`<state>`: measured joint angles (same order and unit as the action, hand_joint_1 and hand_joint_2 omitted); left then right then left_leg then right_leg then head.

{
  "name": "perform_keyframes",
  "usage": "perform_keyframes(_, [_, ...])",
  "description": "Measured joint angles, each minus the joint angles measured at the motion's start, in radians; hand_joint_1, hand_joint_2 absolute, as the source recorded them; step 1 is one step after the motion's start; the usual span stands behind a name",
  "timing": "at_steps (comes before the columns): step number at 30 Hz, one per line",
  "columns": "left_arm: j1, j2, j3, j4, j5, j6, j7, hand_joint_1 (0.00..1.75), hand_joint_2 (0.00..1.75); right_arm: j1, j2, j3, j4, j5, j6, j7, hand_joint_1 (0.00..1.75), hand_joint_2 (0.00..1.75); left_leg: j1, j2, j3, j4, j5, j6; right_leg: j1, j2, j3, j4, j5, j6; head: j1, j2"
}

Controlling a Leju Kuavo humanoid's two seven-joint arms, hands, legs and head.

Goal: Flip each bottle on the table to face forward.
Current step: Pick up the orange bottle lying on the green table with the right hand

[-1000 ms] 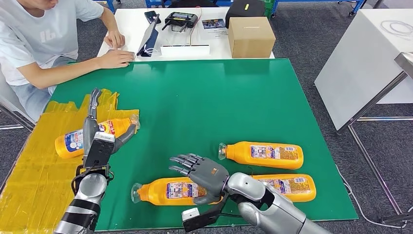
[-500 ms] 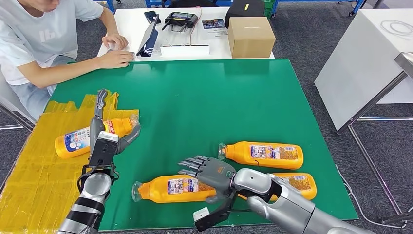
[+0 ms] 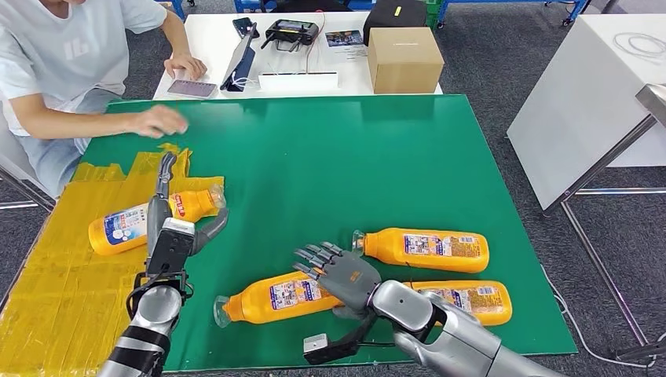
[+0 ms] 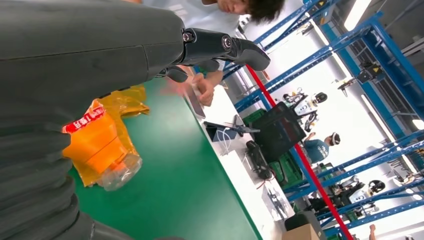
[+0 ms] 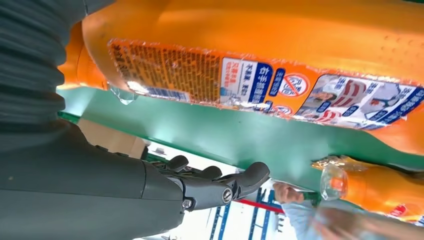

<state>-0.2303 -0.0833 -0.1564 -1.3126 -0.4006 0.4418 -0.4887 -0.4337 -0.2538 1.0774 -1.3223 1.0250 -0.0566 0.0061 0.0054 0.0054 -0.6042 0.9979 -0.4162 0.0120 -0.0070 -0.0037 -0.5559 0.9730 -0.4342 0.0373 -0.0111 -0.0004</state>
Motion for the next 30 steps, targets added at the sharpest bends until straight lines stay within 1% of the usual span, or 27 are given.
perform_keyframes(17, [0.015,-0.013,-0.002,-0.016,0.003,-0.016,0.006,0.00,1.75,0.021,0.076,-0.060,0.098,0.085,-0.008,0.059,0.00,1.75,0.000,0.000,0.000,0.000,0.000,0.000,0.000,0.000,0.000,0.000,0.000,0.000,0.000,0.000])
perform_keyframes(22, [0.017,-0.015,-0.010,-0.036,0.004,-0.023,0.008,0.00,1.75,0.021,0.111,-0.084,0.149,0.112,-0.008,0.093,0.00,1.75,0.000,0.000,0.000,0.000,0.000,0.000,0.000,0.000,0.000,0.000,0.000,0.000,0.000,0.000])
perform_keyframes(30, [0.018,-0.016,-0.017,-0.048,0.006,-0.031,0.010,0.00,1.75,0.018,0.152,-0.114,0.212,0.117,-0.008,0.105,0.00,1.75,0.000,0.000,0.000,0.000,0.000,0.000,0.000,0.000,0.000,0.000,0.000,0.000,0.000,0.000])
